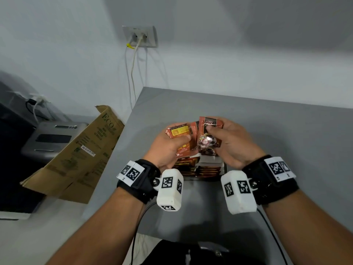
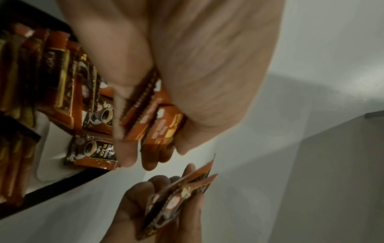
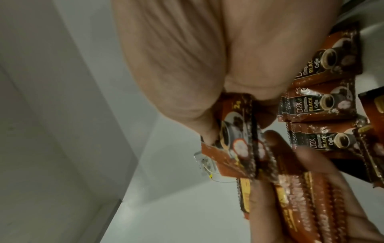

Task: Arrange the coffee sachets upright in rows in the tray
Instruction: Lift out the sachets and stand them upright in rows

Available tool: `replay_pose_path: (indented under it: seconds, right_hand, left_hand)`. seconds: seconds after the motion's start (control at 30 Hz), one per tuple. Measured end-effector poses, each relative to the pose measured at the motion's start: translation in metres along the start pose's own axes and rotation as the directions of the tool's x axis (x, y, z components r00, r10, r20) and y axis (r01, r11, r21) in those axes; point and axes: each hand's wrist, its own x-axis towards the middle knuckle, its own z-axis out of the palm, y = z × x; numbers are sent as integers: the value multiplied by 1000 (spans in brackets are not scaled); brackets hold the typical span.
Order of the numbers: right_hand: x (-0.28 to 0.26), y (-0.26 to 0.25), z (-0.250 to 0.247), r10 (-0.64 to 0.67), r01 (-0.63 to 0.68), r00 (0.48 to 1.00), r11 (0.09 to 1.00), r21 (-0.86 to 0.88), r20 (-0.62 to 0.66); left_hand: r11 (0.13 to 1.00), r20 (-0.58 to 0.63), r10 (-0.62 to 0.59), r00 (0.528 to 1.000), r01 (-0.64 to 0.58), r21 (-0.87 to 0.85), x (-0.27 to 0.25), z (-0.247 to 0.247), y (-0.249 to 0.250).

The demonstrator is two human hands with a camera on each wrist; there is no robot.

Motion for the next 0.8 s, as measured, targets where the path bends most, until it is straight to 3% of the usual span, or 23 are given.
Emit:
replay_pose_path:
  seconds: [0.1, 0.33, 0.57, 0.63, 0.7, 0.77, 0.8]
  right_hand:
    - [-1, 0, 4, 20, -18, 998, 999, -37, 57]
    - [5, 13, 5, 74, -69, 996, 991, -118, 40]
    - [3, 9, 7, -59, 63, 998, 981, -185, 27]
    - [2, 0, 4, -227, 207, 974, 921, -331, -21]
    - [-3, -10, 0, -374, 332, 927, 766, -551, 40]
    - [-11, -13, 0, -349, 371, 917, 577, -727, 192]
    - [-14, -11, 0, -302, 368, 924, 541, -756, 234]
  left_hand:
    - [995, 54, 20, 998, -25, 98, 2, 4, -4]
    - [975, 79, -31, 996, 13, 223, 1, 5, -10]
    - [975, 42, -65, 997, 54, 218, 2, 2, -7]
    - [981, 15, -170, 985, 168, 101, 3, -2, -2]
    - [955, 3, -284, 959, 283, -91, 4, -7, 5]
    - [957, -52, -253, 966, 242, -160, 7, -8, 9]
    - [976, -96, -193, 976, 181, -121, 9, -8, 10]
